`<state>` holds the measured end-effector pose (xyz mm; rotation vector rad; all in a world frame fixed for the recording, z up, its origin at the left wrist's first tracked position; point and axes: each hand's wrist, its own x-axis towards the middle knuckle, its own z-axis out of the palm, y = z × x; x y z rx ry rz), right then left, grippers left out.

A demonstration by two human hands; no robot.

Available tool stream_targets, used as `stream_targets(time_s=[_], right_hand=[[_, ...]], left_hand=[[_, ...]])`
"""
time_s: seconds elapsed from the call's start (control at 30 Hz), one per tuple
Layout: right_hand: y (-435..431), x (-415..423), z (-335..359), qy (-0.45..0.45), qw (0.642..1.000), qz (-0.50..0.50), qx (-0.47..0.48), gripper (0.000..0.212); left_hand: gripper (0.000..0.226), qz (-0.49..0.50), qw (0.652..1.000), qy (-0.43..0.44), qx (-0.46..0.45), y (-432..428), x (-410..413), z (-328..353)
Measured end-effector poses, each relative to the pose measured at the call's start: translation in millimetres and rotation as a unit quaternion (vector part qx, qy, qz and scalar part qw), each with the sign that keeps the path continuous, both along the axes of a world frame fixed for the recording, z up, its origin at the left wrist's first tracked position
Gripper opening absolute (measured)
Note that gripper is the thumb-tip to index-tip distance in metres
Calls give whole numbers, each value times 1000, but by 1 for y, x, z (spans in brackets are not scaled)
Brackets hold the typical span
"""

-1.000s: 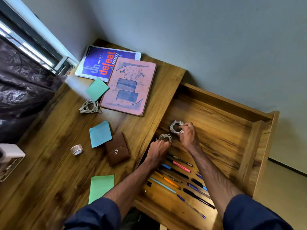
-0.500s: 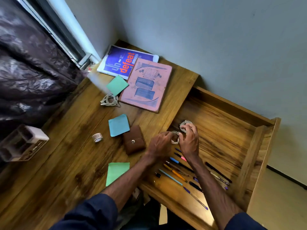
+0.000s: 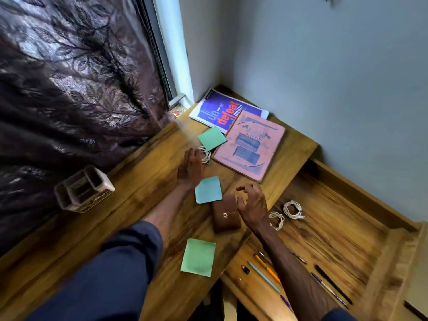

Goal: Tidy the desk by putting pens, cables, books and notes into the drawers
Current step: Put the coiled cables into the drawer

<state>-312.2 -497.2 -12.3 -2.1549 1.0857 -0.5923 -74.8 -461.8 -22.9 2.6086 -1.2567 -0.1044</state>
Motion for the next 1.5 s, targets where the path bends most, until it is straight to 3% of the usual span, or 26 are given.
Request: stream_targets(time_s=[0.1, 0.17, 0.37, 0.57, 0.7, 0.8, 0.9, 1.17, 1.33, 1.5], right_hand=[[-2, 1, 0, 10, 1000, -2, 4, 23], [-4, -3, -2, 22, 1000, -1, 7, 23], [-11, -18, 1, 39, 998, -49, 10, 20], [-8, -14, 9, 22, 998, -58, 27, 19], [-6, 1, 22, -27, 996, -54, 60, 11], [-9, 9, 35, -60, 989, -39, 130, 22], [-15, 6, 42, -115, 966, -28, 230, 35], [-36, -37, 67, -270, 863, -108, 414, 30], [-41, -60, 69, -301, 836, -139, 436, 33], [-37, -73, 72, -319, 822, -153, 447, 21]], left_hand=[[43, -14, 992, 53, 115, -16, 22, -20], [36, -23, 989, 43, 136, -18, 25, -31], [26, -65, 993, -47, 82, -12, 22, -27], [29, -38, 997, -43, 58, 13, 10, -9], [26, -135, 988, -74, -1, 23, -20, 15], [26, -190, 978, -63, -50, 17, -50, 30], [29, -220, 970, -17, -98, 7, -81, 39], [25, -255, 943, 124, -174, -12, -124, 61], [23, -273, 920, 207, -189, -16, -138, 68], [20, -274, 917, 208, -200, -19, -158, 69]])
